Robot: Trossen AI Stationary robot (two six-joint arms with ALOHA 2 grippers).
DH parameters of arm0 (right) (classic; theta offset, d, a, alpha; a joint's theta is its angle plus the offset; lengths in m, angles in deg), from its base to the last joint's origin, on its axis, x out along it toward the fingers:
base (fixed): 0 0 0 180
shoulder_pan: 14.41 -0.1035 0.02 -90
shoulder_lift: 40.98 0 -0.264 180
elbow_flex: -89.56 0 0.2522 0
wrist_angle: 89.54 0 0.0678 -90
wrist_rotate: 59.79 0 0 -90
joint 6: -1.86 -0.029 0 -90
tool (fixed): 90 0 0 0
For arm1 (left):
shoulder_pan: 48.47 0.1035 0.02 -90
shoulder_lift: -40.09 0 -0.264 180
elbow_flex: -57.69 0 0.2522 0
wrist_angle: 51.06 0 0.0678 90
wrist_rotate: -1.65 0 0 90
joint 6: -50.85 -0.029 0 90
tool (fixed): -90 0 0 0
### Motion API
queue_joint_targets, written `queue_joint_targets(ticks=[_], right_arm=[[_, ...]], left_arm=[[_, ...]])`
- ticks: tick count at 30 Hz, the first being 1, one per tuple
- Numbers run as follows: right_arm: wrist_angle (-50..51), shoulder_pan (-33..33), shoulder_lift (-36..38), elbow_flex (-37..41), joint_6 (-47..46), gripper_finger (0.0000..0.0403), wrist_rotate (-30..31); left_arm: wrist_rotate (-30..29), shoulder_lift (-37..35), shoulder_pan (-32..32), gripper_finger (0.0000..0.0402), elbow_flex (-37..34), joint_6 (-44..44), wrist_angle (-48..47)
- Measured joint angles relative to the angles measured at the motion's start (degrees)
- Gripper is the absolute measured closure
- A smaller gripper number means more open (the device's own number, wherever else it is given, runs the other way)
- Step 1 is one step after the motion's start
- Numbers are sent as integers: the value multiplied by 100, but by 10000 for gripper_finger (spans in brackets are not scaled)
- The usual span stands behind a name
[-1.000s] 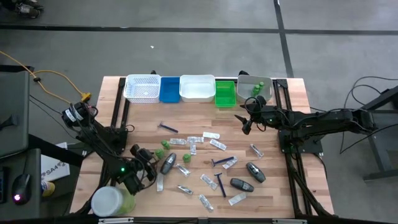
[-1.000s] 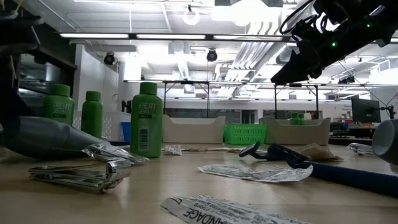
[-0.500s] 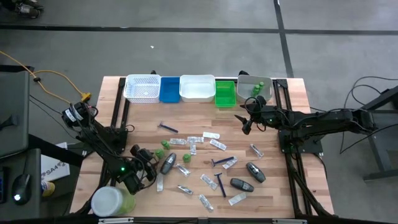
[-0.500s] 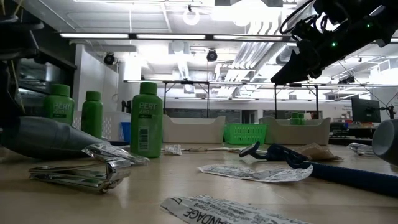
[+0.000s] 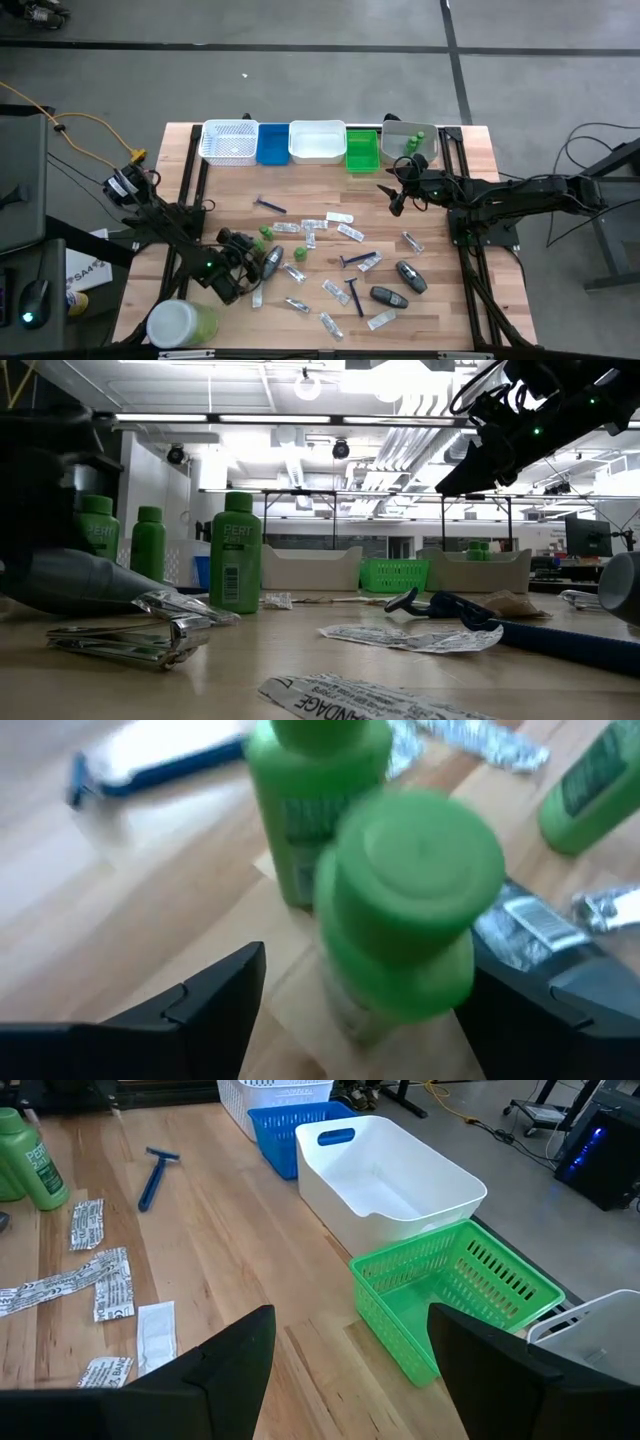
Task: Pick & Place Travel size toiletries
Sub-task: Put the shampoo into the gray bin
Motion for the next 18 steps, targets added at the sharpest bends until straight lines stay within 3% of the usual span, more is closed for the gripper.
queue_joint_targets(ticks=[5,18], right_arm=[[0,0,0,0,0,147,0],[0,-2,2,0,0,147,0]], left_arm=[[293,329,29,105,3,92,125],[-296,739,23,105,13,360,77]])
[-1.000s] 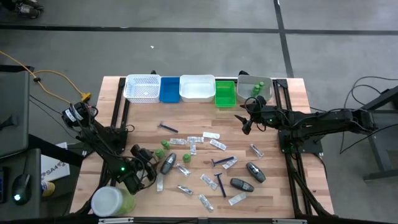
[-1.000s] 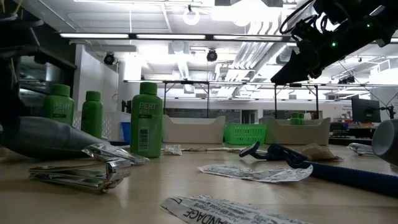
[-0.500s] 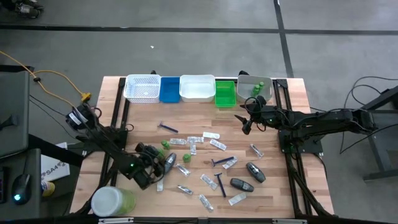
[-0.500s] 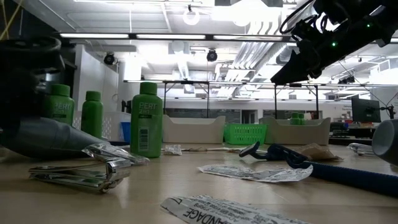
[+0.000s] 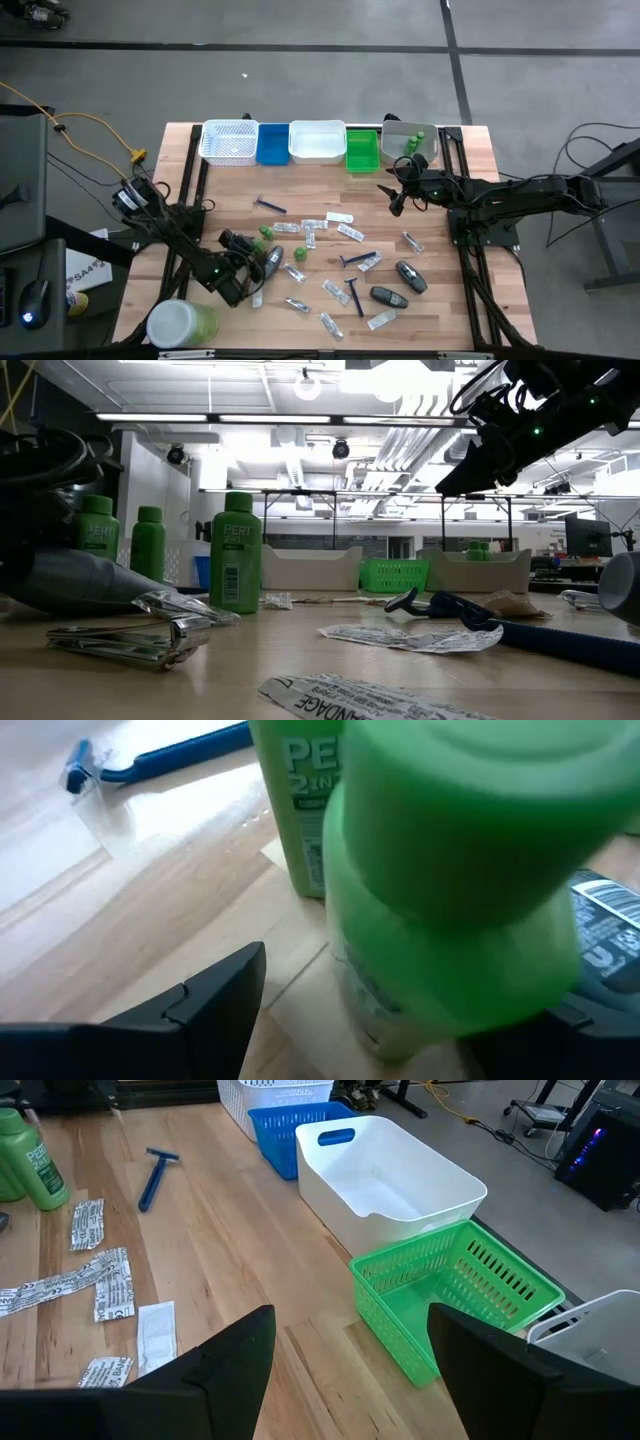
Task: Pick & Place Travel size toiletries
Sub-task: Put the shampoo into the gray bin
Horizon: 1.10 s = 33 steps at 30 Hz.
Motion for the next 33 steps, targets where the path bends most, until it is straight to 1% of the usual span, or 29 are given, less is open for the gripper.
queue_joint_targets(ticks=[2,5,15,18,22,26,29,33], right_arm=[[0,1,0,0,0,147,0],[0,2,0,0,0,147,0],[0,1,0,0,0,147,0],[0,2,0,0,0,147,0],[0,0,0,0,0,147,-1],[-22,1,0,0,-1,147,-154],[-166,2,-41,0,59,147,-551],[-758,0,-292,4,297,147,-1108]], left_arm=[[-12,8,0,110,-2,2,-19],[36,8,4,134,-2,24,-39],[159,6,2,277,-2,-24,-31],[156,-14,4,309,-7,-156,-73],[273,-162,4,311,2,-280,-222],[450,-469,4,311,187,-287,-969],[514,-753,4,311,405,-349,-1596],[461,-1197,39,311,666,-973,-2087]])
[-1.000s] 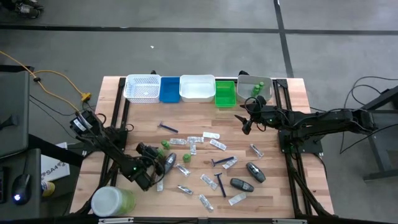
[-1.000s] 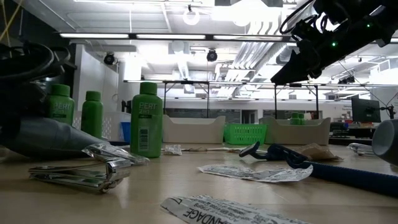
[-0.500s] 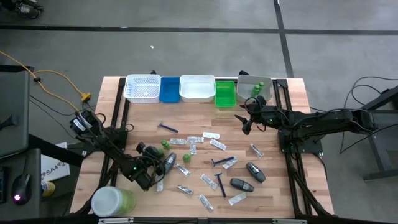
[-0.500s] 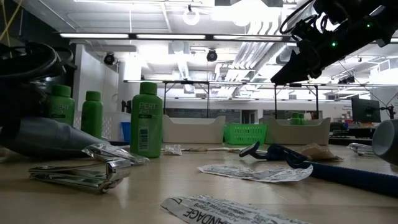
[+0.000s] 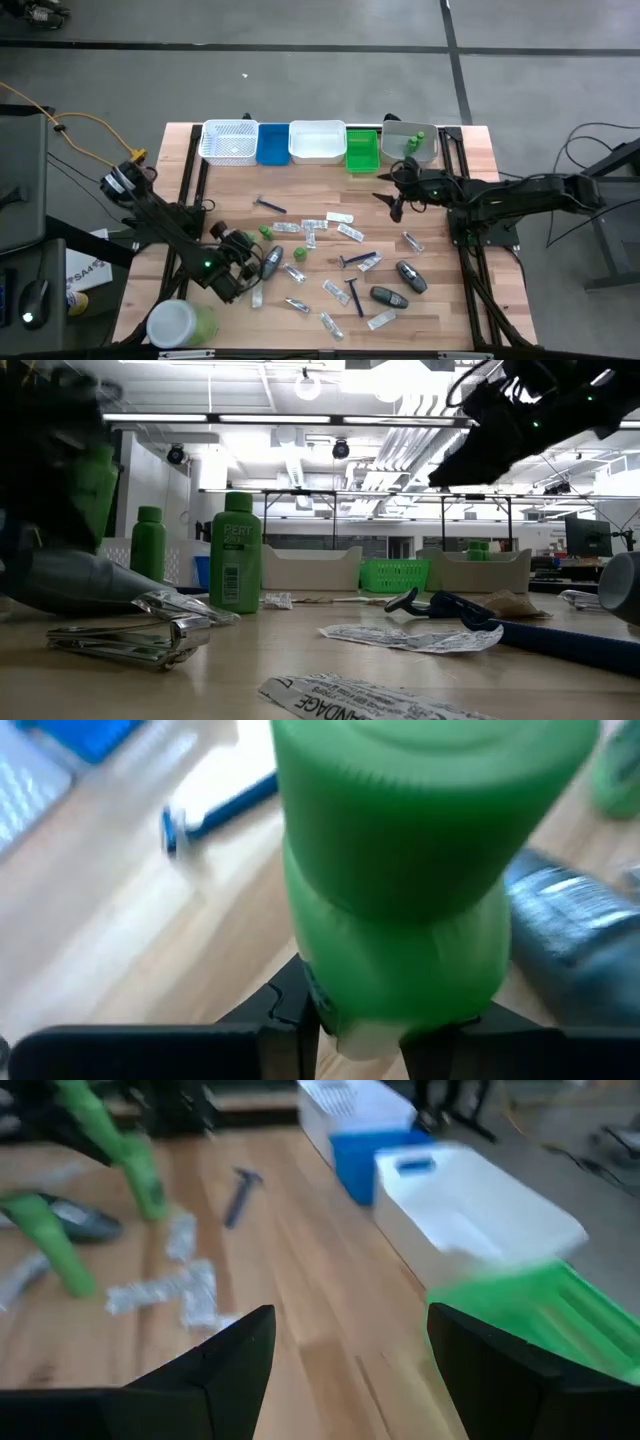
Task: Pick & Place Travel size toiletries
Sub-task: Put the shampoo into the gray bin
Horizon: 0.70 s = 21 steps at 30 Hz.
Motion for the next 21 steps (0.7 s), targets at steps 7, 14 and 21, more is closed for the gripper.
queue_joint_targets(ticks=[7,14,21], right_arm=[[-1762,2,-970,-2,158,147,-525],[-3312,11,-1813,-2,318,147,-623],[-5061,350,-2725,-11,535,147,-1354]], left_arm=[[-534,-835,527,311,140,-1179,-452],[-784,-1583,1748,311,140,-3392,374],[792,-1712,3515,311,140,-7084,3247]])
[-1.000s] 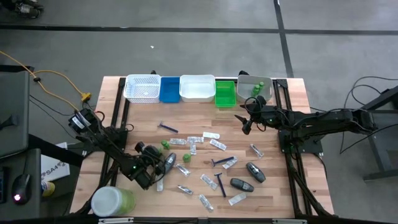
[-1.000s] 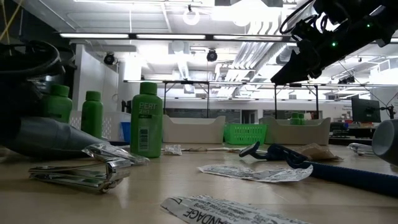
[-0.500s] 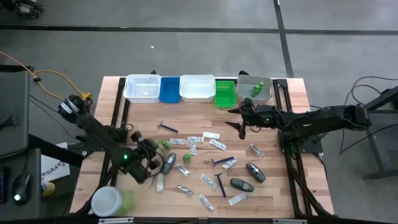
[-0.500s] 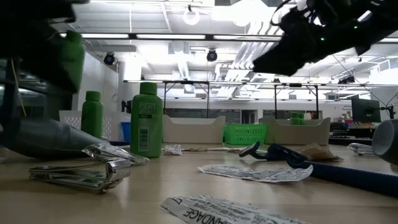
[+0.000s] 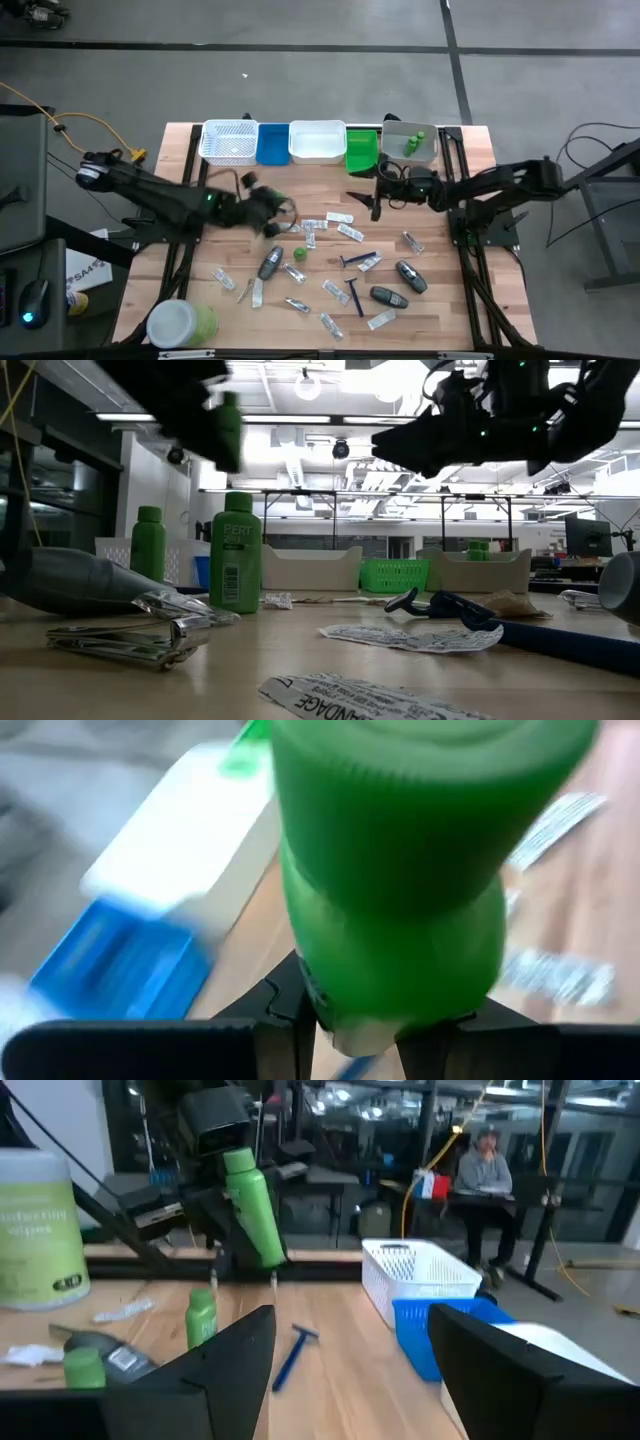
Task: Pick & Place Travel size toiletries
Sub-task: Put the shampoo into the gray bin
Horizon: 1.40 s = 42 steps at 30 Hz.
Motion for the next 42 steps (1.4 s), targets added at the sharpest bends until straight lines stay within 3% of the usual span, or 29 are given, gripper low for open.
queue_joint_targets(ticks=[4,9,16,30,42], right_arm=[[11,345,-294,-265,-300,147,-490],[334,650,-564,-826,-414,147,-1068],[1414,944,-971,-1839,-190,147,-1522],[2171,963,-1770,-3076,43,147,-2278],[2165,910,-1821,-3219,192,147,-2403]], left_arm=[[1566,275,1038,311,0,-1275,1151],[3279,894,2121,311,-2,-1797,2105],[4756,1741,2796,311,-2,-1982,3446],[4955,1914,2825,311,-2,-1974,3627],[4952,1916,2825,310,-2,-1954,3627]])
